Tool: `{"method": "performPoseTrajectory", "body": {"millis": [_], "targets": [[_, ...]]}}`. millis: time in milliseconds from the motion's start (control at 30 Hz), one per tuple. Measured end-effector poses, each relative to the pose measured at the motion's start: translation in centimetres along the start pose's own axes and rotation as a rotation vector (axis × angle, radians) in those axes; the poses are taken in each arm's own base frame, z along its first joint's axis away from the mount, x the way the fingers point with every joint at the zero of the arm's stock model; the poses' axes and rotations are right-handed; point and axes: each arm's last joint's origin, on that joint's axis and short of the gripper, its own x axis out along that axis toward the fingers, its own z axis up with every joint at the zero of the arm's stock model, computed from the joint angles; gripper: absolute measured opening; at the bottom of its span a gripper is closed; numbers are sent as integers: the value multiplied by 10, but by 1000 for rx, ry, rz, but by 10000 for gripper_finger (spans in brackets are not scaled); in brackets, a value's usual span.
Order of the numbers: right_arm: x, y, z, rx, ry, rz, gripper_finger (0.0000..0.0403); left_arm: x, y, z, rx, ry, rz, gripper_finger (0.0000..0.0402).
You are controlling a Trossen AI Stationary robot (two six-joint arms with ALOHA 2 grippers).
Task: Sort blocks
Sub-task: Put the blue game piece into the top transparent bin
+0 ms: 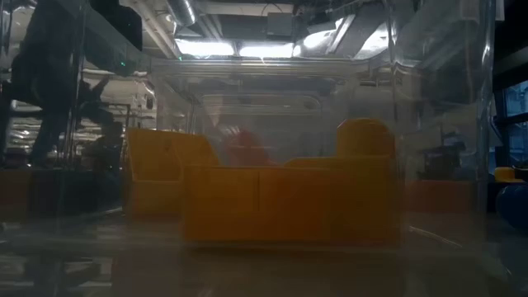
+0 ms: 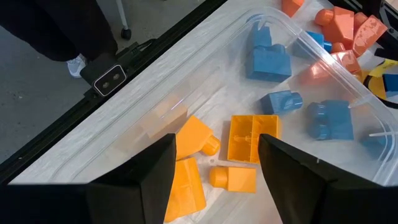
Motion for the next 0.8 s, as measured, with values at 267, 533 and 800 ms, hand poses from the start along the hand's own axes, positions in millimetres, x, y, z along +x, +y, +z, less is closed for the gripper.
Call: {"method": "performPoseTrajectory", "body": {"millis": [267,533,800], "targets": [[0,0,0,0,0,0,230,11,-1,-1,45,-6,-5,186],[0,0,0,-3,0,0,230,6,0,-2,25,15,10,186],[0,0,0,-6,-1,-1,230,-3,0,-5,29,14,11,186]]}}
